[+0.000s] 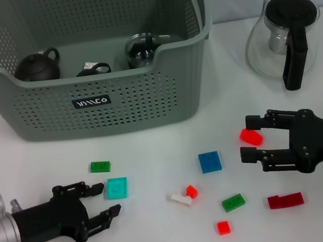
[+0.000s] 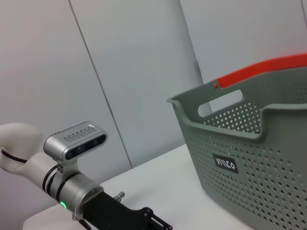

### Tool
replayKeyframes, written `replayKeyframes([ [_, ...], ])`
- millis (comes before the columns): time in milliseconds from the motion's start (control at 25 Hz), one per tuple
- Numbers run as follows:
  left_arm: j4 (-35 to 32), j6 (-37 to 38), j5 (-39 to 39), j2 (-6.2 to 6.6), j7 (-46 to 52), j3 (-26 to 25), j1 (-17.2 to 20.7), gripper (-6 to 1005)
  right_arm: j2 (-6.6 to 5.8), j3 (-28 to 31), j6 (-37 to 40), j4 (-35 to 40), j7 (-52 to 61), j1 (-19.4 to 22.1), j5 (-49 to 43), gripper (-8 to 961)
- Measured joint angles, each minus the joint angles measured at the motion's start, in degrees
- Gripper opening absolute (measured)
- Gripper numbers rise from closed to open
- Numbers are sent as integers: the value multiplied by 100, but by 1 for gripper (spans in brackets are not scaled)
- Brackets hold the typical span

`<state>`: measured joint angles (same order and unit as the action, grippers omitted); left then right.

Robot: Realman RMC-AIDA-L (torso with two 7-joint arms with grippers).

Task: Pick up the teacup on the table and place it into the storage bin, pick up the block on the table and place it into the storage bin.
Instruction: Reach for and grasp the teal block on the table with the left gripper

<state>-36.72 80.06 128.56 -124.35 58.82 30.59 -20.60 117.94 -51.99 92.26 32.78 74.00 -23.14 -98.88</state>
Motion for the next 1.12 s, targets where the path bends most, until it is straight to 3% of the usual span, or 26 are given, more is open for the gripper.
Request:
replayKeyframes([
  [640, 139, 202, 21, -11, 7, -5, -16, 570, 0, -23, -10, 0, 0, 0, 0, 819],
  [840, 74, 324, -91, -6, -33, -393, 29, 570, 1, 1, 10, 0, 0, 26, 0, 819],
  [1120, 298, 283, -332, -12, -904, -574, 18, 569, 6, -20, -24, 0, -22, 5, 0, 819],
])
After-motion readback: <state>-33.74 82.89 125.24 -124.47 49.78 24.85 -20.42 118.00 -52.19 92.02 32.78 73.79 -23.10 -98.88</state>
